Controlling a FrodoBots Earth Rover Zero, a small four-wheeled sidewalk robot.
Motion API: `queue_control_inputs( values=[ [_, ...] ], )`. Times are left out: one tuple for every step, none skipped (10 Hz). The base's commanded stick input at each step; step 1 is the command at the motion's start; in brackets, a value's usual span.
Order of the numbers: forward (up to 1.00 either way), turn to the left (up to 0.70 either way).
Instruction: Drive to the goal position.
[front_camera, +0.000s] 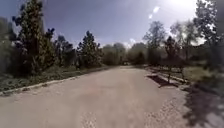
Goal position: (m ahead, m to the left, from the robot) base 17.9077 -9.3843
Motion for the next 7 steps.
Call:
queue_control_inputs(
  values=[
    [0.7, 0.0],
    [0.7, 0.0],
    [0.7, 0.0],
    [0.7, -0.02],
    [0.7, -0.15],
    [0.7, -0.3],
    [0.7, -0.35]
  ],
)
